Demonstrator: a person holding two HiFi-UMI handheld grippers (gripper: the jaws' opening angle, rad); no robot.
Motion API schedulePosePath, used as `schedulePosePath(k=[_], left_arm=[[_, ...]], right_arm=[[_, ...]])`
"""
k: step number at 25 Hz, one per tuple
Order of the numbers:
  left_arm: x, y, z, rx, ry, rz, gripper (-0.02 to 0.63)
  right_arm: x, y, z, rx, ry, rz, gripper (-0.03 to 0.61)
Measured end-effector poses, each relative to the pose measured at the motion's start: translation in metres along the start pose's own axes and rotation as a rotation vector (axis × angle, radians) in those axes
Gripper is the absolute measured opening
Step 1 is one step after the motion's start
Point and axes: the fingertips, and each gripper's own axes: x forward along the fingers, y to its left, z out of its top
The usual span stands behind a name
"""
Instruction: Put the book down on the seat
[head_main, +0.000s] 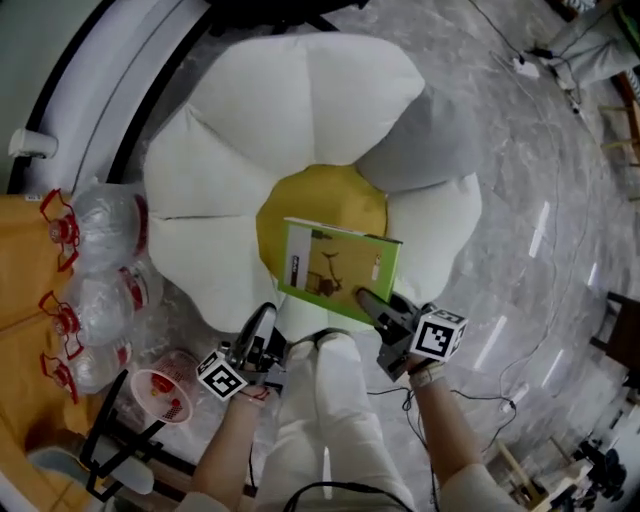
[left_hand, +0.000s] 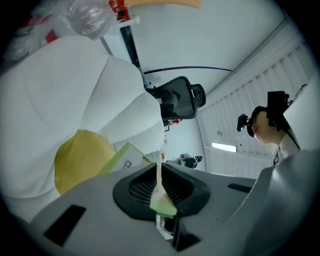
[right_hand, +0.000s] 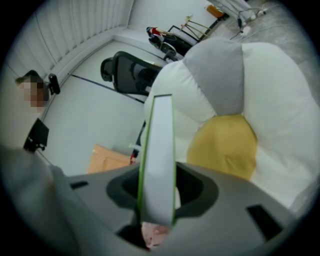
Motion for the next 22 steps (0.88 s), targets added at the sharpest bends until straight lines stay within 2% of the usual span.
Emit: schedulePosePath(k=[4,11,17,22], left_arm=[[0.001,0.025,-0.025,-0.044,0.001,0.007,0.037],[0.026,0.045,-0.017,-0.020,-0.003,-0.013,0.037],[0.038,0.055,-0.011,-0.019,-0.026,0.006,0.037],[0.046,0.063,-0.004,-0.021,-0.050,0.005,0.037]], right_arm=[[0.038,-0.033,0.005,0.067,-0.059,0.012,0.149],[0.082,-0.065,0.031,0.111,-0.123,0.076,0.149],[0.100,-0.095,0.034,0.116,-0.043,0.009,0.149],[0.116,-0.102,0.035,0.134,-0.022,0.028,0.149]])
